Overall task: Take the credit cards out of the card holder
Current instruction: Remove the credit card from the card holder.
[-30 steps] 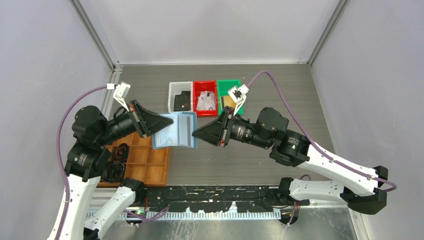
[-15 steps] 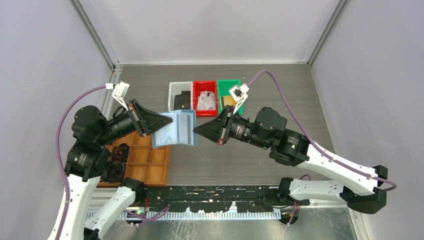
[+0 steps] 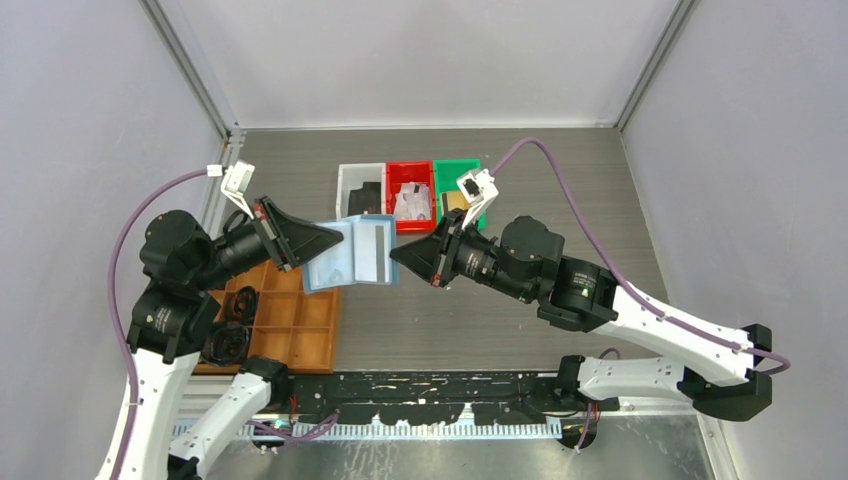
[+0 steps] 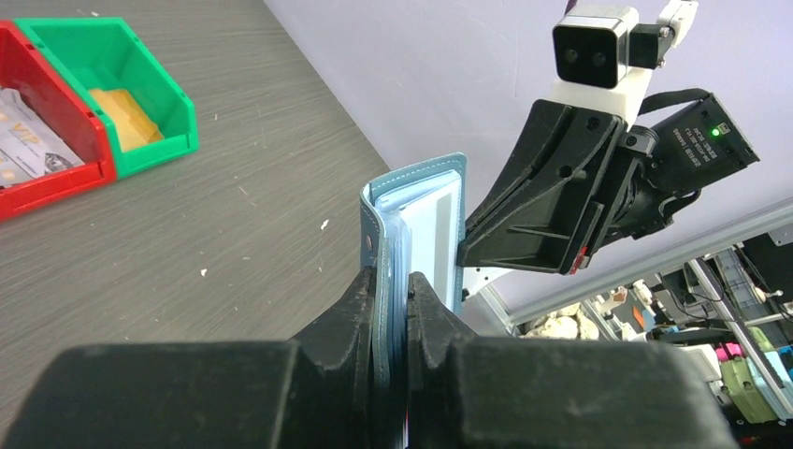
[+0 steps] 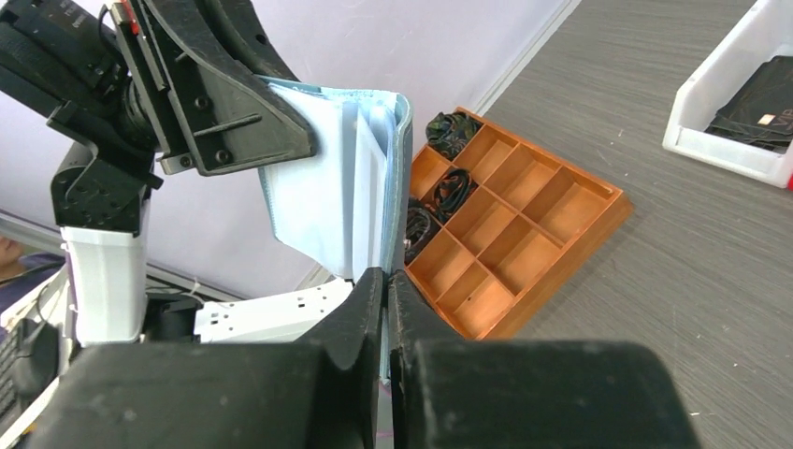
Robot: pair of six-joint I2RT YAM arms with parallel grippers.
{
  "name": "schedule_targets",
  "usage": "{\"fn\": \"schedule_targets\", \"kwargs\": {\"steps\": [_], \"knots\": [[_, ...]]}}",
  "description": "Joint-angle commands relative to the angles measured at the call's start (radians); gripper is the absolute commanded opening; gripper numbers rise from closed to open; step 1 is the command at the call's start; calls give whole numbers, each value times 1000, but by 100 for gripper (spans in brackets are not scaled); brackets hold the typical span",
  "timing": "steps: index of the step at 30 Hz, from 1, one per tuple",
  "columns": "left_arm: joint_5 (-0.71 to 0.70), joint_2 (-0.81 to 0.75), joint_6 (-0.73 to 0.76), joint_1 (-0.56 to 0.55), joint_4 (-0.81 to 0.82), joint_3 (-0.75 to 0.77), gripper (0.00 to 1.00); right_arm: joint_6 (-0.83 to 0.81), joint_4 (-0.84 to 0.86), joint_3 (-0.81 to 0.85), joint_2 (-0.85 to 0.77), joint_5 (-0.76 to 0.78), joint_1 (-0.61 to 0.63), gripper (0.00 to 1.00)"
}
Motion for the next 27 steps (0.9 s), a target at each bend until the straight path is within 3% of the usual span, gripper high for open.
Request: {"fn": "schedule_targets", "kwargs": {"steps": [1, 14, 22, 27], "knots": [[42, -2, -49, -4, 92, 58, 0, -68, -9, 54, 32, 66, 35, 9], [57, 3, -81, -4, 112, 79, 0, -115, -1, 67, 54, 115, 73, 25], [82, 11, -105, -4, 129, 95, 0, -137, -3, 69, 80, 128, 77, 31], [89, 4, -90, -3, 123, 90, 0, -137, 65, 11, -1, 82, 76, 32]]}}
